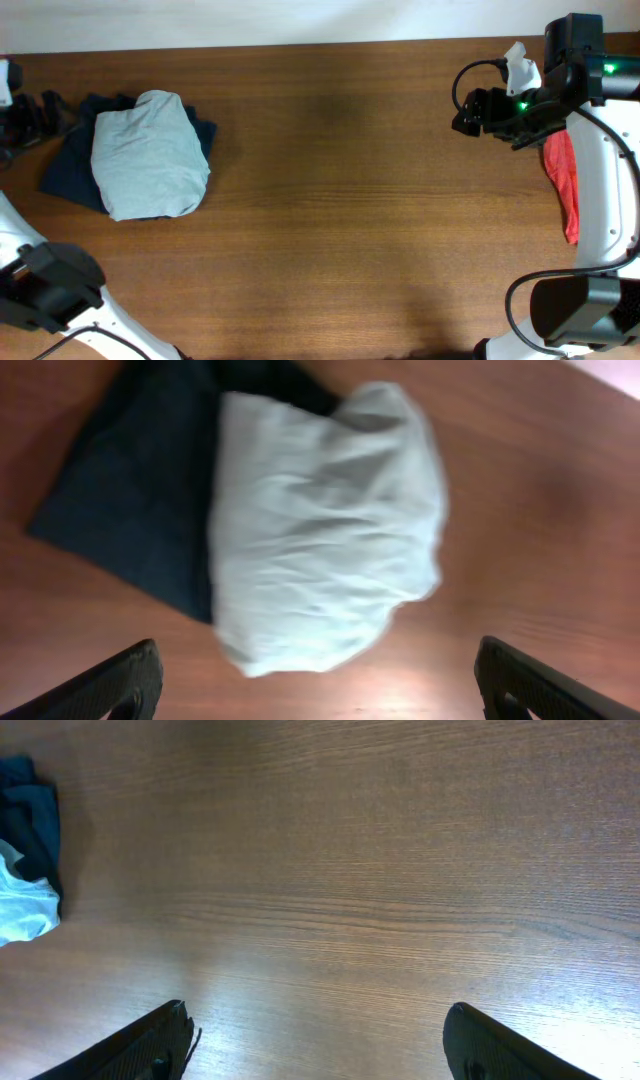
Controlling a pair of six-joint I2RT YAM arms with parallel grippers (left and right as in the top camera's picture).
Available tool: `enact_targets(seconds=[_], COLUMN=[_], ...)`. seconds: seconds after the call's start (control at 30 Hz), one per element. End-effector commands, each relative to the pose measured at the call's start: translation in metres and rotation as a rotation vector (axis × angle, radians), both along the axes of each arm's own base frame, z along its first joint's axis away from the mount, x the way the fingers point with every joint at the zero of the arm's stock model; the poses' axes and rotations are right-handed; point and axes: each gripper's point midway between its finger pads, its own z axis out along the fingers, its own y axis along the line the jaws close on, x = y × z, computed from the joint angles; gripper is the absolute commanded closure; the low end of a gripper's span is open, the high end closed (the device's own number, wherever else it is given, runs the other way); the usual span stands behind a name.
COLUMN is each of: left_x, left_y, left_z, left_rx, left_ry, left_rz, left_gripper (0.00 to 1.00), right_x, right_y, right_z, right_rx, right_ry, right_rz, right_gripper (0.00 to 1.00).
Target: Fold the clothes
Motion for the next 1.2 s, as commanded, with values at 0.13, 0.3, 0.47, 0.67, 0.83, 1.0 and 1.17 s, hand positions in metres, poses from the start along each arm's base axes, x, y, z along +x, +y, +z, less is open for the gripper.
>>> enact_targets(seconds=[0.13,0.3,0.47,0.67,0.83,1.0,1.17], left_x=[-0.026,-0.088,-0.147,-0.187,-0.177,-0.160,-0.140], left_y=[-0.063,-0.074,-0.117,-0.135,-0.131,-0.124,-0.115], left_z=[0.111,0.181,0.234,0.249,0.225,0.194,0.173], left_rx=[0.236,0.462,0.542,0.514,0.438,0.384,0.354], left_ry=[-0.236,-0.359,-0.569,-0.636,-0.553,-0.444,-0.377], left_rz=[-0.137,-0.044,-0.149,-0.082,-0.050,-0.061,-0.068], left_gripper=[0.01,0.01,0.01,0.01,0.01,0.01,0.01], right_x=[-0.015,-0.039,-0.075,-0.116,-0.125,-0.126,-0.118], right_y=[0.005,0.005,0.008,0.002,0.003,0.003,0.002], right_z=[0.041,0.110,0.172,0.201,0.192,0.183,0.177], right_rx=[-0.017,-0.069,-0.111,-0.183,-0.176,-0.170,-0.167], right_ry=[-0.125,-0.367,-0.604,-0.707,-0.665,-0.618,-0.592], right_rz=[0.032,0.033,0.025,-0.023,-0.019,-0.017,-0.015], right_gripper=[0.13,0.10,0.06,0.01,0.01,0.01,0.01])
